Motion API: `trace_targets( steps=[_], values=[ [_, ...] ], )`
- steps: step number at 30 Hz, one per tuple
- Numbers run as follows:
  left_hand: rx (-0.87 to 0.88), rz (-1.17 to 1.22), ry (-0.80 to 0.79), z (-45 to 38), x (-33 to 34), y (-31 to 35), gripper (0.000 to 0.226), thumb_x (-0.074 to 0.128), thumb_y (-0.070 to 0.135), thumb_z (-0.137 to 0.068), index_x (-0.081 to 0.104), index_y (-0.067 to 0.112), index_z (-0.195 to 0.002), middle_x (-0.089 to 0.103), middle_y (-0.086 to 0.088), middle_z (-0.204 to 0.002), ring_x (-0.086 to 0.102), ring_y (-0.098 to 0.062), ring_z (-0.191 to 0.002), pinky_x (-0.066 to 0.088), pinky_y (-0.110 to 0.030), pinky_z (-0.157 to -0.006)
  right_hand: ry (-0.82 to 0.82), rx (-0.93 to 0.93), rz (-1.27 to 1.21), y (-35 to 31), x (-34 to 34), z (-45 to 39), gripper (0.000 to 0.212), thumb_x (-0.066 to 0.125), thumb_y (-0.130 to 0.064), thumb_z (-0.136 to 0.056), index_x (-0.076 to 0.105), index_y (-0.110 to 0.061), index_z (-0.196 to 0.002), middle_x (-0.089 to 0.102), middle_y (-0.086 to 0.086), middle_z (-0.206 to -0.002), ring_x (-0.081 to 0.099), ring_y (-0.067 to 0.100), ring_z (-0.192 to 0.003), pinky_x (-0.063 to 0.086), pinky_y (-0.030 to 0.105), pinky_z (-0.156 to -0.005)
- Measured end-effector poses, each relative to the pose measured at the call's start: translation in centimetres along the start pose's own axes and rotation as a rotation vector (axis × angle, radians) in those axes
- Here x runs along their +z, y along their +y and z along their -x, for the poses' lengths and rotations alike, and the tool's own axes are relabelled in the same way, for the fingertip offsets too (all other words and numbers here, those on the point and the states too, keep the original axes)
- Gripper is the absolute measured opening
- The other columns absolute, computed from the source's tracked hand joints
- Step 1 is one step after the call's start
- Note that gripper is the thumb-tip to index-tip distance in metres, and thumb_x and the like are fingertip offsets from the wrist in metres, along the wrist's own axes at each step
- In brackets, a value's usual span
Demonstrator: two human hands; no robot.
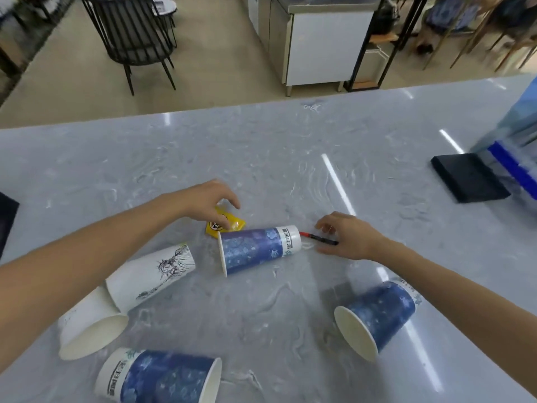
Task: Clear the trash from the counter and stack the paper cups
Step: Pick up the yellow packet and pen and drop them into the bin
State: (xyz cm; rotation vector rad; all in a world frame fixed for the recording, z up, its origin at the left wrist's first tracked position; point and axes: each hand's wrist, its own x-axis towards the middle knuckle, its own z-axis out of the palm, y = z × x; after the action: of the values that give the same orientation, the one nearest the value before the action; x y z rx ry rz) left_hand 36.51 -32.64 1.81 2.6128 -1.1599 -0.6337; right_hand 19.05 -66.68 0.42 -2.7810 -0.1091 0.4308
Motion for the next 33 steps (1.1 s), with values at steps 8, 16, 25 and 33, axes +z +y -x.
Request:
trace_targets(
  steps=[8,16,25,33],
  values=[
    [0.055,0.000,-0.113,-2.6,0.9,-0.8,0.061,0.093,0.045,-0.058,0.068,0.038,-0.113,0.060,0.011,-0.104,0.039,-0.010,-0.104,0.036,-0.022,-0.086,-0.111,-0.084,-0.073,2.2,-0.5,-2.3,0.044,0.085,-0.039,-0.080,0.064,-0.020,-0.114,0.060,-0.009,-0.092,0.058,0.017,-0.081,0.049,0.027,-0.075],
    [-0.010,0.076,-0.163,-2.6,0.8,-0.3,0.058,0.096,0.035,-0.057,0.065,0.036,-0.106,0.063,0.012,-0.091,0.053,-0.015,-0.098,0.050,-0.040,-0.085,-0.173,-0.083,-0.189,2.9,-0.3,-2.8,0.032,0.081,-0.030,-0.087,0.068,-0.024,-0.115,0.065,-0.014,-0.087,0.060,0.001,-0.075,0.043,0.010,-0.068],
    [-0.110,0.055,-0.178,-2.3,0.0,0.3,0.041,0.097,0.033,-0.056,0.070,0.025,-0.085,0.064,0.009,-0.085,0.060,-0.013,-0.081,0.051,-0.030,-0.071,-0.150,-0.070,-0.225,2.4,-1.3,-2.6,0.014,0.077,-0.025,-0.091,0.071,-0.024,-0.103,0.068,-0.011,-0.091,0.067,0.014,-0.086,0.051,0.017,-0.078],
    [-0.128,0.178,-0.057,1.0,-1.0,0.4,0.019,0.085,0.015,-0.076,0.074,0.012,-0.092,0.074,-0.001,-0.091,0.067,-0.018,-0.088,0.055,-0.039,-0.083,-0.045,-0.076,-0.304,1.0,-2.9,-2.2,0.017,0.075,-0.026,-0.092,0.070,-0.023,-0.108,0.069,-0.006,-0.096,0.068,0.011,-0.085,0.059,0.032,-0.086]
  ],
)
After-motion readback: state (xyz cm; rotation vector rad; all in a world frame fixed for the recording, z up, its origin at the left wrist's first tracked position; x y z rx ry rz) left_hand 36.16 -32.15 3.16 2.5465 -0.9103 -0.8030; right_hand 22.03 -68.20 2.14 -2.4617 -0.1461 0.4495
